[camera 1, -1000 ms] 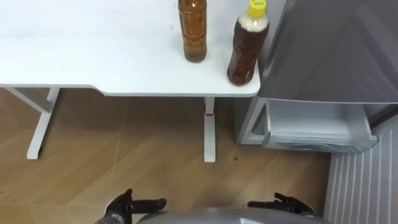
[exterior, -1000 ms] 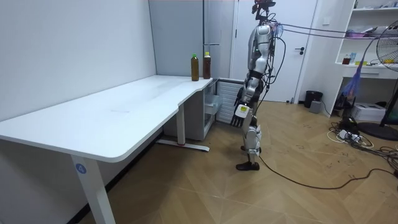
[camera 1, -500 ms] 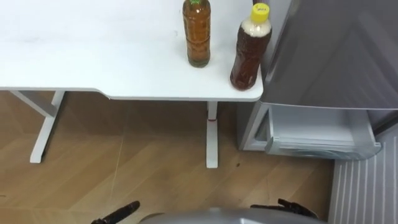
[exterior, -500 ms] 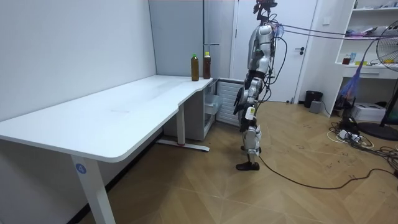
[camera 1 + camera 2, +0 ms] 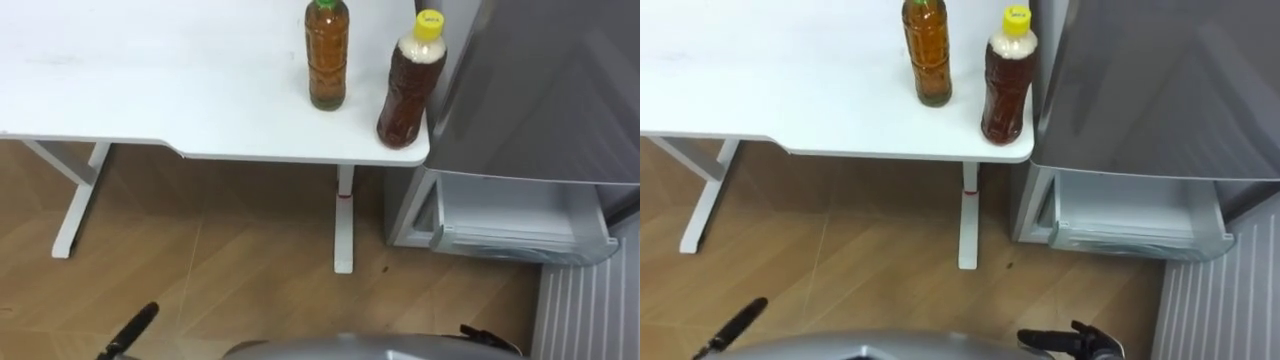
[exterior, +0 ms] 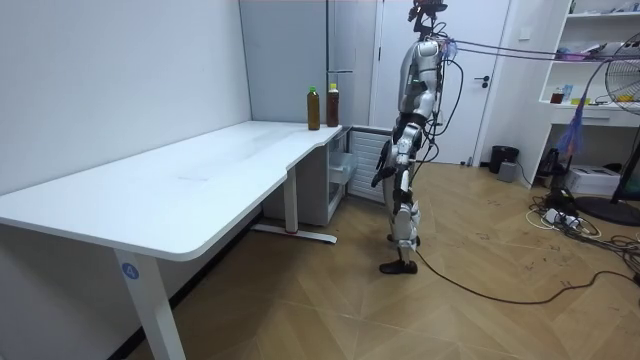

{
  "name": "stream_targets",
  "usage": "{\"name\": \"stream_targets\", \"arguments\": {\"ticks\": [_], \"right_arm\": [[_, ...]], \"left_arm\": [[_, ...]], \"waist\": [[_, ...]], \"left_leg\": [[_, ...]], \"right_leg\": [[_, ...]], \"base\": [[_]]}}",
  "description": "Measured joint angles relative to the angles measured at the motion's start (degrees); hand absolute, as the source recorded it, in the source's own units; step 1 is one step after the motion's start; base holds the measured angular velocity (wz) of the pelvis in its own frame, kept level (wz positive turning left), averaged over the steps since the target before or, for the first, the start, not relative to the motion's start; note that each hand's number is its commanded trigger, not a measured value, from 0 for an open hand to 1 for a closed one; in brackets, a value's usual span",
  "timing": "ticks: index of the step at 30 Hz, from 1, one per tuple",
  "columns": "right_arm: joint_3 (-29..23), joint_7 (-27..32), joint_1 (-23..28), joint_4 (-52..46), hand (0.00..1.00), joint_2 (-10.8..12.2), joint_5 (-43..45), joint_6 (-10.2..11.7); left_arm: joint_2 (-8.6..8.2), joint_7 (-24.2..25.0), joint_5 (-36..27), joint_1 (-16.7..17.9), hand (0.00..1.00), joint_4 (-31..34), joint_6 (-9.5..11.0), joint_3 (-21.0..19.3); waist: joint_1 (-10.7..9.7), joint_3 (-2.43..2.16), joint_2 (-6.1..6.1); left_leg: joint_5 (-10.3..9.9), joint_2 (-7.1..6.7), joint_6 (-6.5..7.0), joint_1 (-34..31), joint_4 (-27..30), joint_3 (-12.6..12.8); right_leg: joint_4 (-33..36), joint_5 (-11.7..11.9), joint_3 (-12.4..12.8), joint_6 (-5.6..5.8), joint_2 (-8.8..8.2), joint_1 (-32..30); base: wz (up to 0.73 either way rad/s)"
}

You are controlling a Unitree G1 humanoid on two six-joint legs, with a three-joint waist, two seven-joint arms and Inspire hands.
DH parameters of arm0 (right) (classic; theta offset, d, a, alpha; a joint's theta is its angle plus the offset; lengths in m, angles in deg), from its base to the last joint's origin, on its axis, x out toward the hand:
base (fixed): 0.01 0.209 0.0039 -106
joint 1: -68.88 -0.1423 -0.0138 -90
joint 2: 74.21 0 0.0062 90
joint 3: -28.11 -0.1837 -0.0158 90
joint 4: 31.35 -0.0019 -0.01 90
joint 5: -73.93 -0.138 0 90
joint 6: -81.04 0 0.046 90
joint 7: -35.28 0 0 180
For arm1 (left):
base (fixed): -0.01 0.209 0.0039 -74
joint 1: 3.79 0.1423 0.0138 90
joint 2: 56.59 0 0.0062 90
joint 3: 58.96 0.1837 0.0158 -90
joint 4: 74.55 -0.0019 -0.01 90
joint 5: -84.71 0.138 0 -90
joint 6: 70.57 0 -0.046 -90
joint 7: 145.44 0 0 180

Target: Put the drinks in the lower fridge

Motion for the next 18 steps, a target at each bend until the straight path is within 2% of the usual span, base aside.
{"name": "stream_targets", "arguments": {"ticks": [2, 7, 9, 11, 14, 18], "right_arm": [[0.04, -0.2, 0.06, -0.86, 0.0, 0.01, 0.01, 0.02], [0.06, -0.39, 0.26, -1.06, 0.0, -0.14, 1.12, 1.23], [0.13, -0.38, 0.33, -1.53, 0.0, -0.17, 1.7, 1.93], [0.12, -0.42, 0.34, -1.52, 0.0, -0.17, 2.09, 2.5], [0.1, -0.42, 0.57, -1.56, 0.0, -0.22, 3.23, 3.19], [0.0, -0.74, 0.57, -1.25, 0.0, -0.33, 4.24, 4.58]], "left_arm": [[0.0, -3.09, 3.28, 0.2, 0.0, 4.89, 0.6, -0.01], [0.01, -9.88, 11.82, -0.21, 0.0, 16.0, 4.52, 0.63], [0.08, -12.37, 14.49, -0.25, 0.0, 22.31, 6.93, 1.73], [0.09, -13.59, 16.48, -0.27, 0.0, 25.59, 8.59, 2.3], [0.09, -15.64, 18.82, -0.25, 0.0, 31.57, 9.69, 2.57], [0.12, -15.36, 23.45, -0.55, 0.0, 38.99, 11.43, 2.74]], "waist": [[0.19, -0.06, -0.08], [-0.18, -0.07, -0.08], [0.08, -0.02, -0.07], [0.16, -0.02, -0.03], [-0.04, -0.03, 0.07], [-0.33, -0.03, 0.05]], "left_leg": [[-0.01, -0.01, 0.0, -0.16, -0.01, -0.37], [0.0, -0.07, 0.01, -0.29, 0.19, -1.43], [-0.01, -0.07, 0.01, -0.32, 0.15, -1.68], [-0.01, -0.09, 0.0, -0.26, 0.05, -1.96], [-0.03, -0.05, -0.03, -0.29, 0.09, -2.53], [-0.03, -0.05, -0.03, -0.26, 0.05, -2.67]], "right_leg": [[0.0, 0.0, -0.32, 0.0, 0.02, 0.01], [0.52, 0.01, -1.11, -0.01, 0.07, -0.01], [0.6, 0.02, -1.54, -0.01, 0.08, -0.15], [0.6, 0.02, -1.55, -0.01, 0.12, -0.2], [0.58, 0.03, -1.69, -0.04, 0.29, -0.26], [0.59, 0.04, -1.83, -0.04, 0.29, -0.25]], "base": [[0.08], [0.05], [0.0], [-0.03], [0.0], [0.0]]}}
